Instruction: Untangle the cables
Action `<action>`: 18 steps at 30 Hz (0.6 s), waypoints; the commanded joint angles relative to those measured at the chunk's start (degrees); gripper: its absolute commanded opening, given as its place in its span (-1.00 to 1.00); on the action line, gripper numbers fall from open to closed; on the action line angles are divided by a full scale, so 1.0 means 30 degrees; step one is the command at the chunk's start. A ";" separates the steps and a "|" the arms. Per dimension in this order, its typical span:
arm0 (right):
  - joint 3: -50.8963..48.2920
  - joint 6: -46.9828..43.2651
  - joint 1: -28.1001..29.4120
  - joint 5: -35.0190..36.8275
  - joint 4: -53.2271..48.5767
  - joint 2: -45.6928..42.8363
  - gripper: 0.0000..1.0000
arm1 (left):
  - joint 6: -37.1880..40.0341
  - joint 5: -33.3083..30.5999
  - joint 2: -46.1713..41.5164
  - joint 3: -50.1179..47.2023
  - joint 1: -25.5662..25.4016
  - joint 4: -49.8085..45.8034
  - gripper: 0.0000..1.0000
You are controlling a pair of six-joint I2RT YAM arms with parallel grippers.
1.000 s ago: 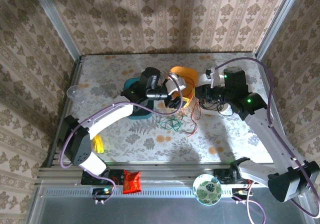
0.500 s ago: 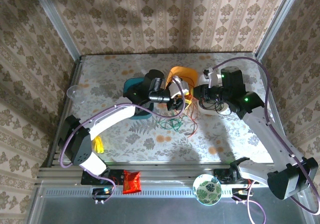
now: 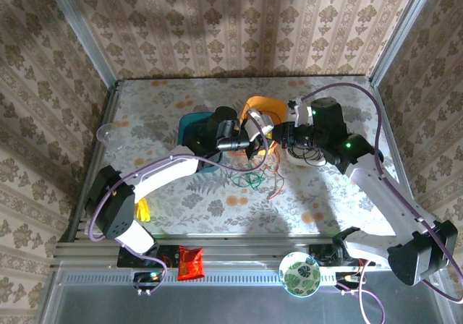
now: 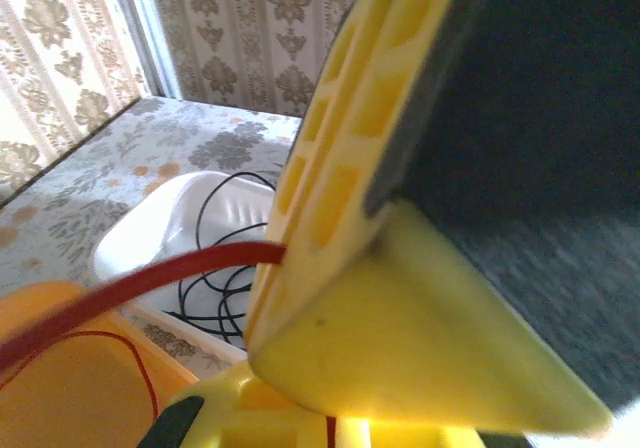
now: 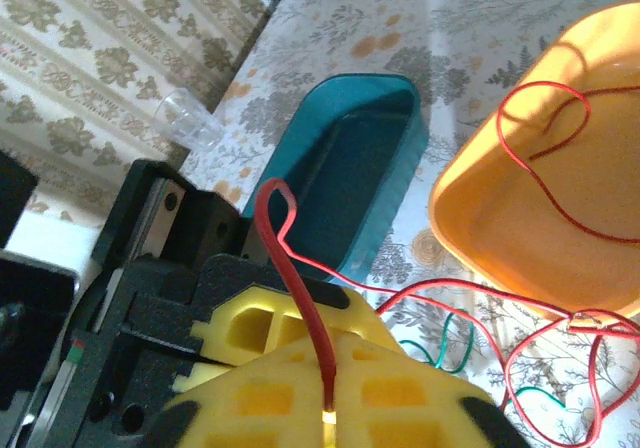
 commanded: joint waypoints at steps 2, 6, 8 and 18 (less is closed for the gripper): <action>-0.0607 0.0679 0.0133 0.2607 -0.0867 0.0008 -0.36 | -0.2067 -0.2251 -0.0553 -0.0660 0.0310 0.2033 -1.00; -0.1276 0.1673 -0.0557 0.4669 -0.1803 0.0309 0.02 | -0.2875 -0.2677 -0.1064 -0.0796 0.0472 0.1858 -1.00; -0.1864 0.2126 -0.1017 0.4934 -0.1663 0.0125 0.06 | -0.3228 -0.2851 -0.1237 -0.0754 0.0760 0.1398 -1.00; -0.1940 -0.0021 -0.0661 0.1210 -0.2555 0.2947 0.09 | -0.4689 -0.0865 -0.2165 -0.0328 0.2102 0.1024 -1.00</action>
